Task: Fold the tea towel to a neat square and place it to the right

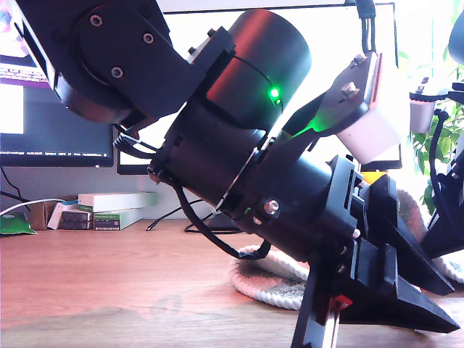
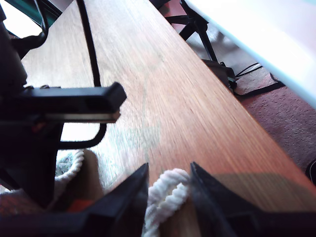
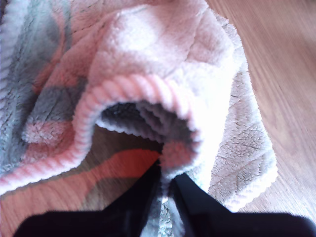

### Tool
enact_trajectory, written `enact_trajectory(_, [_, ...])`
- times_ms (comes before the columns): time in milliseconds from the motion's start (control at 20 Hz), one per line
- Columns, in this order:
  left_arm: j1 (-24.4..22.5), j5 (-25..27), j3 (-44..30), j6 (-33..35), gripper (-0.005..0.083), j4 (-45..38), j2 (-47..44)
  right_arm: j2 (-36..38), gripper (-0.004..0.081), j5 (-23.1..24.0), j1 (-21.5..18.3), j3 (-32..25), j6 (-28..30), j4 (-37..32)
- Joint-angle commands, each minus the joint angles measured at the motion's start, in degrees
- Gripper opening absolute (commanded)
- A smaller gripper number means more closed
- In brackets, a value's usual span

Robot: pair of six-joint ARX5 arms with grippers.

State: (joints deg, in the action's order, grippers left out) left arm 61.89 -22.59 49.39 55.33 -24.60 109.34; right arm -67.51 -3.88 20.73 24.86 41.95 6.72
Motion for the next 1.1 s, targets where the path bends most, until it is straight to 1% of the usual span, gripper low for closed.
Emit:
enact_trajectory(0, [0.11, -0.48, -0.37, -1.51, 0.0228, 0.15, 1.68, -0.31, -0.0013, 0.02, 0.22, -0.61, 0.11, -0.28])
enact_trajectory(350, [0.11, -1.55, 0.76, -2.95, 0.0228, 3.67, 1.79, -0.31, -0.0013, 0.02, 0.22, -0.61, 0.09, -0.24])
enact_trajectory(500, [0.11, -1.57, 2.73, -5.09, 0.0229, 4.72, 3.52, -0.31, -0.0013, 0.02, 0.22, -0.61, 0.09, -0.22])
enact_trajectory(750, [0.11, -1.31, 4.7, -5.55, 0.0229, 6.62, 4.35, -0.31, -0.0013, 0.02, 0.26, -0.61, 0.09, -0.17])
enact_trajectory(1050, [-0.24, 1.09, 4.85, -5.88, 0.0227, 8.37, 4.35, -0.31, -0.0013, 0.02, 0.26, -0.61, 0.09, -0.07])
